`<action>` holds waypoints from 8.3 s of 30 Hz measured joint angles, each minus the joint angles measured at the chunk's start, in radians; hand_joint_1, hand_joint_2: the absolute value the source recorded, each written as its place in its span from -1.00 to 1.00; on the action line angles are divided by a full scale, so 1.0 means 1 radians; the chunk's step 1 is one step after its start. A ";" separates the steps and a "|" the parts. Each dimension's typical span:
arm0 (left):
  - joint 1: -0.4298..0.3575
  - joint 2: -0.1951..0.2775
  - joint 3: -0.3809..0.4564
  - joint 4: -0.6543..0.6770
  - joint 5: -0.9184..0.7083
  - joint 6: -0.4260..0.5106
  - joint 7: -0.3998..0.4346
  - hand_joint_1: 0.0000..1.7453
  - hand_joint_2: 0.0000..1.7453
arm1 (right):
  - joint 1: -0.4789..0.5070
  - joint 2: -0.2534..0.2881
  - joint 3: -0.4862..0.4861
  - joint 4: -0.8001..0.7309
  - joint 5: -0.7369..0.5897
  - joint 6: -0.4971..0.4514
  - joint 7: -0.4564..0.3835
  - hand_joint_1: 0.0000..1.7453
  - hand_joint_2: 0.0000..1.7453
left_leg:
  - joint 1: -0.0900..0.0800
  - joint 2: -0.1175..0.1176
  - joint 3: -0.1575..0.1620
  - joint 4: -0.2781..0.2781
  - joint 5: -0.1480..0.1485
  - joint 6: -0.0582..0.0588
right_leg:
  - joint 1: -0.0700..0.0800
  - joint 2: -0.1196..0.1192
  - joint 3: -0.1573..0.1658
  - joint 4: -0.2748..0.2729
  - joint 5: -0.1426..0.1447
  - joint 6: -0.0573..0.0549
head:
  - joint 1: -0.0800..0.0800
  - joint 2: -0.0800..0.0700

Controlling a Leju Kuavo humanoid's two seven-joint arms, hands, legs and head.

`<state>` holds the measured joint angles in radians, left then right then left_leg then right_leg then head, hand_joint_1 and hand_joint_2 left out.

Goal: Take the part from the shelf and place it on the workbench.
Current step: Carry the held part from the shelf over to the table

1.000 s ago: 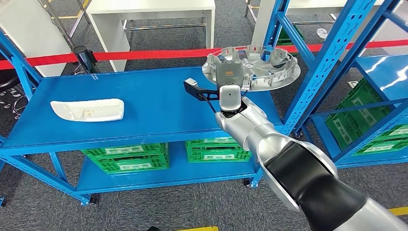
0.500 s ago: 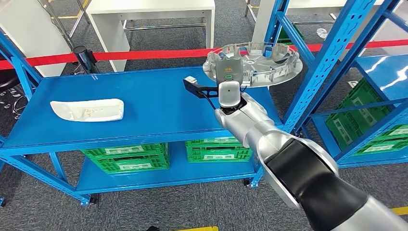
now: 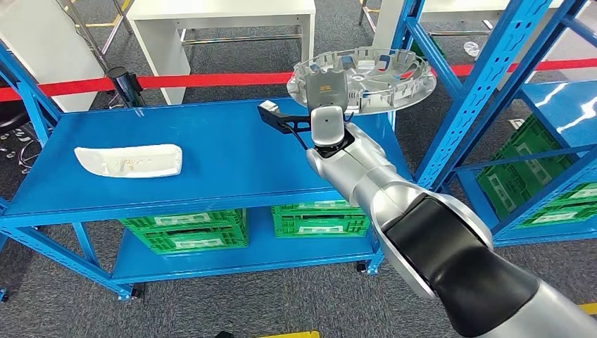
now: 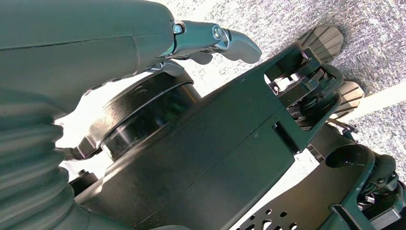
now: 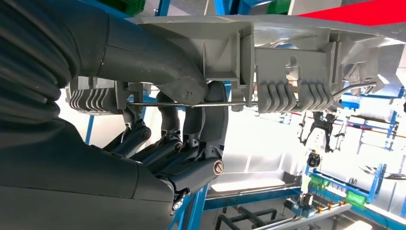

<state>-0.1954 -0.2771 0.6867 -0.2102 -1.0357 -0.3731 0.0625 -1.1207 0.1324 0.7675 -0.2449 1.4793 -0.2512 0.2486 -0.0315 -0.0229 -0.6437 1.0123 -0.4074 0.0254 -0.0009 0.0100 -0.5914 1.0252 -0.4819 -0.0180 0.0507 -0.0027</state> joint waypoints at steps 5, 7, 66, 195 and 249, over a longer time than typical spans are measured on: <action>0.000 -0.002 0.000 0.000 -0.007 0.000 0.000 -1.00 1.00 | -0.006 0.000 0.000 0.000 0.002 -0.003 0.001 1.00 1.00 | 0.000 0.000 0.000 0.000 0.000 0.000 | 0.000 0.000 0.000 0.000 0.000 0.000 | 0.000 0.000; 0.000 -0.003 0.000 0.000 -0.008 0.000 0.000 -1.00 1.00 | -0.008 0.000 0.000 0.000 0.003 -0.004 0.001 1.00 1.00 | 0.000 0.000 0.000 0.000 0.000 0.000 | 0.000 0.000 0.000 0.000 0.000 0.000 | 0.000 0.000; -0.014 -0.014 -0.015 -0.002 -0.017 0.000 -0.017 -1.00 1.00 | -0.023 -0.037 0.045 0.014 0.084 0.010 -0.040 1.00 1.00 | 0.028 0.011 -0.105 0.265 -0.156 -0.054 | -0.015 -0.007 -0.032 0.014 0.026 -0.022 | -0.006 0.000; -0.026 -0.004 -0.041 -0.004 0.006 0.000 -0.042 -1.00 1.00 | -0.041 -0.060 0.067 0.022 0.073 -0.041 -0.052 1.00 1.00 | 0.026 0.015 0.106 0.013 -0.118 -0.034 | -0.009 -0.023 -0.113 0.000 0.116 0.022 | 0.005 0.000; -0.013 0.036 -0.016 -0.005 0.113 0.000 -0.052 -1.00 1.00 | 0.706 0.030 0.086 -0.909 -0.234 -0.388 -0.385 1.00 1.00 | 0.028 -0.031 -0.017 0.018 -0.009 0.001 | -0.015 -0.006 -0.072 0.200 -0.104 0.036 | 0.000 0.000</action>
<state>-0.2084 -0.2413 0.6710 -0.2148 -0.9227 -0.3727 0.0104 -0.4144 0.1619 0.8533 -1.1535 1.2450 -0.6391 -0.1362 -0.0038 -0.0542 -0.6610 1.0303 -0.4162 0.0266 -0.0160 0.0040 -0.6636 1.2254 -0.5861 0.0182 0.0503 -0.0027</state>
